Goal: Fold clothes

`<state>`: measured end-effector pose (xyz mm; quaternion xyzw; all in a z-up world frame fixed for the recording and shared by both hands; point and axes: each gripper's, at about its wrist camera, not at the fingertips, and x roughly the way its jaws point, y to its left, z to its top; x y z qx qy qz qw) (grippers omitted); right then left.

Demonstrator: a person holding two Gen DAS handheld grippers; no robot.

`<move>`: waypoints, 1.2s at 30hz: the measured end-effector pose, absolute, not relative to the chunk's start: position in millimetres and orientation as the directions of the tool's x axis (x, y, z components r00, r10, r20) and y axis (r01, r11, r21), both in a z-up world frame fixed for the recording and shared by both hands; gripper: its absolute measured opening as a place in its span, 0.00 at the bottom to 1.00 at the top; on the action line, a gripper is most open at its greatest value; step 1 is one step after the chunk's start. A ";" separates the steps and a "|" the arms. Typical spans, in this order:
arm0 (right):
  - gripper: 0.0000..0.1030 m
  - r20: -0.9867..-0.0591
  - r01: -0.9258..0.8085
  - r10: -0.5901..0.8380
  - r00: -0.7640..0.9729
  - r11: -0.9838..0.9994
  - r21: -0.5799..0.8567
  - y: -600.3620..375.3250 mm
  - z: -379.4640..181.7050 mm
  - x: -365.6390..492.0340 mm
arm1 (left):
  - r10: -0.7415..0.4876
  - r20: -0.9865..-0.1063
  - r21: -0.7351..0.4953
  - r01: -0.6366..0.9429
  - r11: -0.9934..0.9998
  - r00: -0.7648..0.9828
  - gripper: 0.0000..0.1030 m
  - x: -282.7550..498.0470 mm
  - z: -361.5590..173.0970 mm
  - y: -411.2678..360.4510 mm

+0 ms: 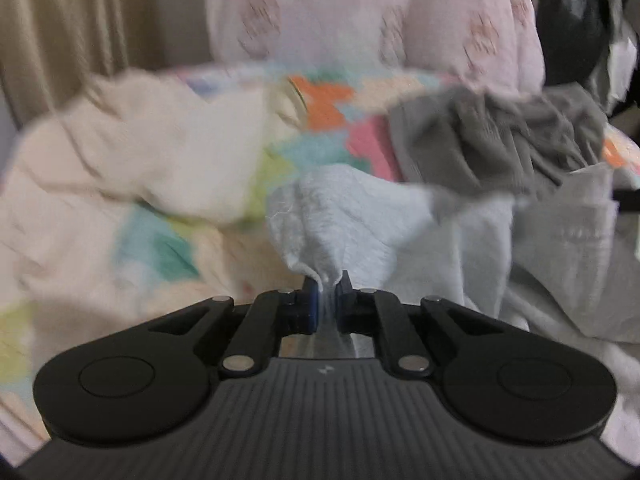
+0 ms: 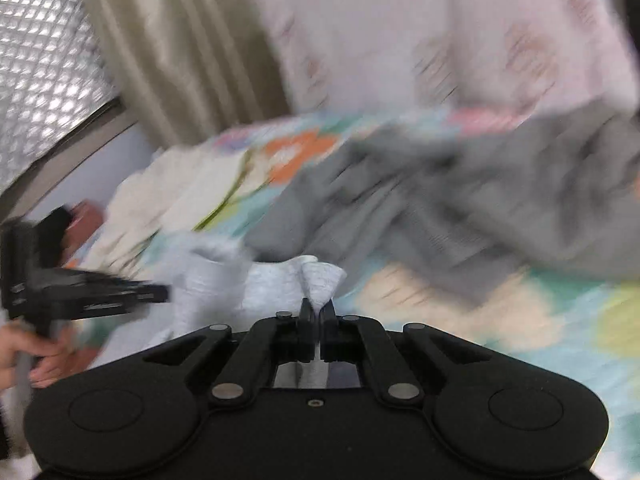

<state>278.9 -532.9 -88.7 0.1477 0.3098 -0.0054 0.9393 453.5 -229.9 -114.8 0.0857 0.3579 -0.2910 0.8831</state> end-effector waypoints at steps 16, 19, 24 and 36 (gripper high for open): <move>0.03 -0.340 0.267 -0.223 0.913 0.960 0.087 -593.6 -4.1 223.0 | -0.541 -0.318 -0.196 0.505 0.841 0.778 0.05 437.7 -59.3 -150.9; 0.03 -0.285 0.239 -0.212 0.935 0.969 0.064 -595.1 -2.0 217.2 | -0.510 -0.237 -0.184 0.477 0.859 0.827 0.05 437.7 -53.1 -146.6; 0.02 -0.378 0.269 -0.234 0.896 0.962 0.042 -619.5 -29.3 250.6 | -0.353 -0.485 -0.104 0.348 0.932 0.800 0.05 490.7 -84.4 -168.2; 0.04 -0.617 0.350 -0.196 0.762 0.927 0.138 -654.3 -99.1 305.1 | -0.460 -0.729 -0.282 0.391 0.876 0.507 0.11 541.8 -145.9 -167.8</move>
